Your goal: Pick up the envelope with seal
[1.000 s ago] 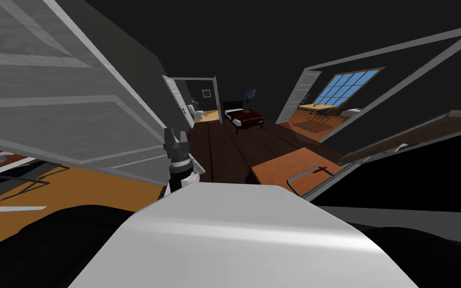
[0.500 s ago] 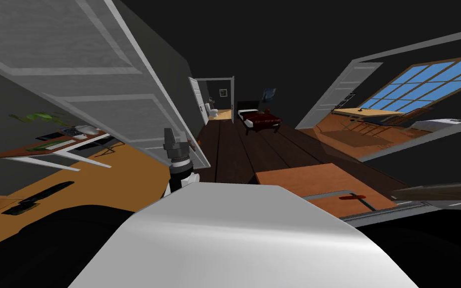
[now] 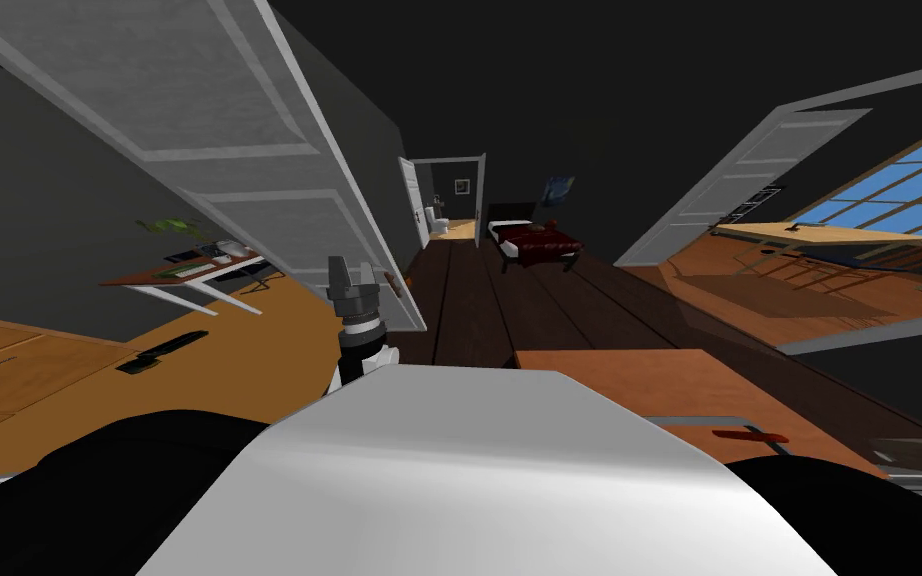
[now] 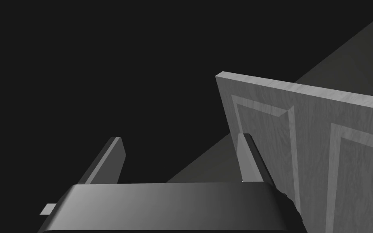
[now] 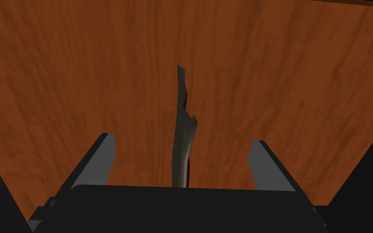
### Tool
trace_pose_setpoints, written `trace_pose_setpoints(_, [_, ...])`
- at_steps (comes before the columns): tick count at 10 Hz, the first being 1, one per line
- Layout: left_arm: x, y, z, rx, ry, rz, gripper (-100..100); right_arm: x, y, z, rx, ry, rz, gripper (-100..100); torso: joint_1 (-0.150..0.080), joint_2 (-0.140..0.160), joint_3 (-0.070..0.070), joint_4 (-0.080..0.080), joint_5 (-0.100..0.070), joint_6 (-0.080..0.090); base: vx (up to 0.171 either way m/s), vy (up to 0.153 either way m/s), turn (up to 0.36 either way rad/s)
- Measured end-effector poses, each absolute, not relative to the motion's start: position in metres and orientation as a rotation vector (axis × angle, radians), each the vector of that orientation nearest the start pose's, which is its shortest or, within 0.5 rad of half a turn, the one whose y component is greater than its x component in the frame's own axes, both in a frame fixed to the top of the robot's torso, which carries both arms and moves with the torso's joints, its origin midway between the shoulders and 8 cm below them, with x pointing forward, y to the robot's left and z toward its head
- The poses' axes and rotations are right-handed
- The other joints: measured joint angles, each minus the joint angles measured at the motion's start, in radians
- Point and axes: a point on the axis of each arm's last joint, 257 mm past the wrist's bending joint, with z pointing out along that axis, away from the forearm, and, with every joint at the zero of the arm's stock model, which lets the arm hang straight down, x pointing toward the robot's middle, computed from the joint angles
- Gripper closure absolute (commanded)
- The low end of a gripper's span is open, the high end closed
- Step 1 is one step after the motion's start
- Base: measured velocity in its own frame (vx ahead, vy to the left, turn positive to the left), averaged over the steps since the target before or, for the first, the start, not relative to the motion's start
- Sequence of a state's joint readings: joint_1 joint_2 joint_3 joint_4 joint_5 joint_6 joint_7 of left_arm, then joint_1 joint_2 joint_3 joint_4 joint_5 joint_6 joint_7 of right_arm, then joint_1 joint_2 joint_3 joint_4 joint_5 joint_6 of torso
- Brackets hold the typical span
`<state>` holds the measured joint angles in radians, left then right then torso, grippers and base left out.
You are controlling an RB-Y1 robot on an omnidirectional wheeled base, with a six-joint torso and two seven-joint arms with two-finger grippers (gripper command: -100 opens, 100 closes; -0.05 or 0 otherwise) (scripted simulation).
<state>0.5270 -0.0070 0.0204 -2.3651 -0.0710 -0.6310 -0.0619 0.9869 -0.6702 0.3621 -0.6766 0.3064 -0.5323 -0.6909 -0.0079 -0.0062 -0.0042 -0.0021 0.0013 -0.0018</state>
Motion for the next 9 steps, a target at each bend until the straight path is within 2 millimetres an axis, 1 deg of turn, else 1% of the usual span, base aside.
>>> trace_pose_setpoints(1, [0.3,0.268,0.075,-0.437,0.531,-1.209,0,-0.315,-0.455,-0.518,2.152,2.248,0.009,0,-0.002,-0.003,-0.002,-0.001,-0.001,0.0,0.0,0.0,0.0])
trace_pose_setpoints(2, [0.3,0.268,0.075,-0.437,0.531,-1.209,0,-0.315,-0.455,-0.518,2.152,2.248,0.009,-100,-0.002,-0.004,-0.003,-0.001,-0.001,0.0,-0.04,-0.023,-0.019])
trace_pose_setpoints(3, [0.3,0.268,0.075,-0.437,0.531,-1.209,0,-0.307,-0.45,-0.526,2.148,2.242,0.018,-100,-0.003,-0.003,-0.002,-0.001,-0.001,0.0,-0.045,-0.029,-0.008])
trace_pose_setpoints(5, [0.3,0.268,0.075,-0.437,0.531,-1.209,0,-0.301,-0.445,-0.538,2.142,2.236,0.017,-100,-0.004,-0.002,-0.001,-0.001,-0.001,0.0,-0.04,-0.027,-0.006])
trace_pose_setpoints(6, [0.3,0.268,0.075,-0.437,0.531,-1.209,0,-0.301,-0.444,-0.538,2.139,2.238,0.017,100,-0.003,-0.003,-0.002,-0.001,-0.001,0.0,0.0,0.0,0.0])
trace_pose_setpoints(9, [0.3,0.268,0.075,-0.437,0.531,-1.209,0,-0.3,-0.444,-0.539,2.14,2.236,0.023,100,-0.004,-0.002,-0.001,0.0,-0.002,0.001,0.001,0.0,0.006])
